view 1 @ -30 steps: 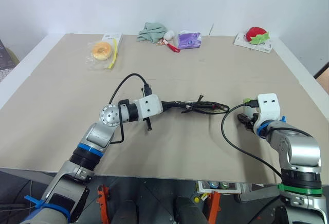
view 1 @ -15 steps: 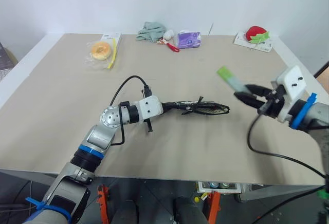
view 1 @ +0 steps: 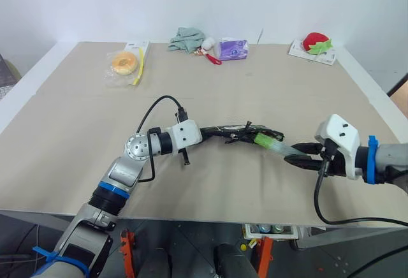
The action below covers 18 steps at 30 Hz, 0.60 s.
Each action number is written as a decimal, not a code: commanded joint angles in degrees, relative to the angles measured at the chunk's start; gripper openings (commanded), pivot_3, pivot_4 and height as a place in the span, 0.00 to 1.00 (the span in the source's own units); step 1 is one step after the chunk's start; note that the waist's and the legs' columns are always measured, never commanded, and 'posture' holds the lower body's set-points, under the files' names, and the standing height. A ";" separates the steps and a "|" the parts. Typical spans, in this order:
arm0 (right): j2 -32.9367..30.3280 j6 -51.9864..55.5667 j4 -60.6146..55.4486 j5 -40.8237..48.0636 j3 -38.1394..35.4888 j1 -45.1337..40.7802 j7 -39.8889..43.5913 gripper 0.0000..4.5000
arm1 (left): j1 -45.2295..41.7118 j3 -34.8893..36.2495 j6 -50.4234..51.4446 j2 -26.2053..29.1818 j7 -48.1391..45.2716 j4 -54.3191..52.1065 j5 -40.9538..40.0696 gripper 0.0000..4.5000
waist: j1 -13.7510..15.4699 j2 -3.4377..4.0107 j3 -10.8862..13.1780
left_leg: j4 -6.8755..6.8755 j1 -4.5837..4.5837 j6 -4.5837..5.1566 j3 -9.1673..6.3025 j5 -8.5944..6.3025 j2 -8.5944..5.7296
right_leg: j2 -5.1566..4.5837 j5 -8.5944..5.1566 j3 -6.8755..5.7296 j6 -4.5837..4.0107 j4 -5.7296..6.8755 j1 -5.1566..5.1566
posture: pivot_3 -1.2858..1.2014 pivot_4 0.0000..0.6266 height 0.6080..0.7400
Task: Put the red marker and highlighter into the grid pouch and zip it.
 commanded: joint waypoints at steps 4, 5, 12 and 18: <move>0.65 -3.83 1.71 -6.68 8.58 -7.12 -2.08 0.23 | -0.13 0.86 0.20 -0.31 0.53 -2.50 -0.68 0.00 | -0.05 0.00 0.00 | 0.00 -0.05 0.00 0.00 0.00 0.00 | 0.00 0.00 0.01 0.01 -0.01 -0.04 | 0.52 0.24 0.99; 1.02 -4.33 1.47 -7.89 10.57 -8.60 -2.21 0.23 | -0.06 0.82 0.25 -0.36 0.49 -2.61 -0.69 0.00 | -0.13 0.01 0.01 | 0.00 -0.04 0.00 0.01 0.00 0.00 | 0.00 0.00 0.01 0.00 -0.01 -0.05 | 0.52 0.24 0.99; 5.41 -7.41 2.67 -16.85 22.19 -18.57 -3.40 0.23 | -0.10 0.66 0.55 -0.96 0.60 -2.71 -0.56 0.00 | -0.02 0.01 0.01 | -0.01 -0.06 -0.01 -0.01 0.00 0.02 | 0.02 0.00 -0.01 -0.01 -0.01 -0.08 | 0.52 0.24 0.99; 11.18 -8.65 4.29 -21.06 26.56 -24.98 -3.85 0.23 | 0.08 0.62 0.76 -1.34 0.98 -3.03 -0.55 0.00 | -0.01 0.01 0.01 | -0.02 -0.09 -0.01 -0.04 0.00 0.03 | 0.02 0.00 -0.03 -0.02 0.00 -0.10 | 0.52 0.24 0.99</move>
